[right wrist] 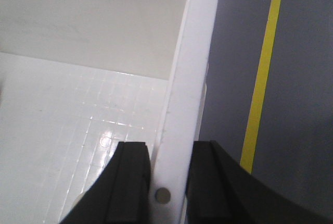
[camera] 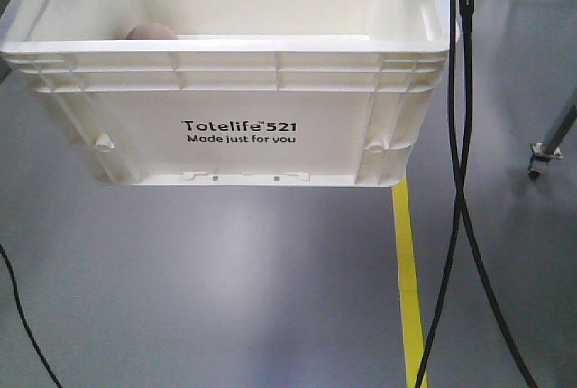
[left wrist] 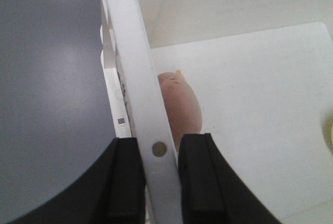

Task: Place moving items into box and shelve
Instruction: 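Hold the tote raised with both grippers while the base drives away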

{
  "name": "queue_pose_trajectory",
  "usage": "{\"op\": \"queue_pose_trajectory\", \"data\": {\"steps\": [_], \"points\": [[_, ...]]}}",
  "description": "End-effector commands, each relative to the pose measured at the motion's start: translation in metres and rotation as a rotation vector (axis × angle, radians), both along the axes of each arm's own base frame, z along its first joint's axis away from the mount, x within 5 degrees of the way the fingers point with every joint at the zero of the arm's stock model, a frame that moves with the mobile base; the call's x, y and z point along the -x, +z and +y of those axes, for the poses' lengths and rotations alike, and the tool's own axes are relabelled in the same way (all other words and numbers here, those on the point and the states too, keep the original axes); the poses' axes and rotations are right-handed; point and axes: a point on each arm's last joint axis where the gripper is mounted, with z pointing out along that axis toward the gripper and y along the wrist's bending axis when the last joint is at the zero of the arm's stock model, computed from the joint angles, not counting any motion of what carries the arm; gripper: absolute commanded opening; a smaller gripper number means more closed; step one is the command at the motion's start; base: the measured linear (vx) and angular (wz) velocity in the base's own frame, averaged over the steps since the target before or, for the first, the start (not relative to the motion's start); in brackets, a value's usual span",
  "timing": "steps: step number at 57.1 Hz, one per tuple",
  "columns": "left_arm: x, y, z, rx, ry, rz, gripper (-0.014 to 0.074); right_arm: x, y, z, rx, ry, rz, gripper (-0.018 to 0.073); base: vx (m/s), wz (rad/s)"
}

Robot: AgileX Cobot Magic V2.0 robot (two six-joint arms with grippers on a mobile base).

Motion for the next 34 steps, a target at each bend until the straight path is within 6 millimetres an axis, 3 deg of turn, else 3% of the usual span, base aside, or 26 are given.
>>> {"op": "queue_pose_trajectory", "data": {"steps": [1,34], "points": [[0.0174,0.0468,-0.0001,0.016,0.024,-0.233,0.0002,0.0147,0.0498,-0.0124,-0.004,-0.006,-0.253,-0.0003,0.62,0.09],[0.0174,0.0468,-0.0001,0.016,0.024,-0.233,0.0002,0.0148,0.0497,-0.0125,-0.003,-0.006,-0.252,-0.0003,0.62,0.02]]}}
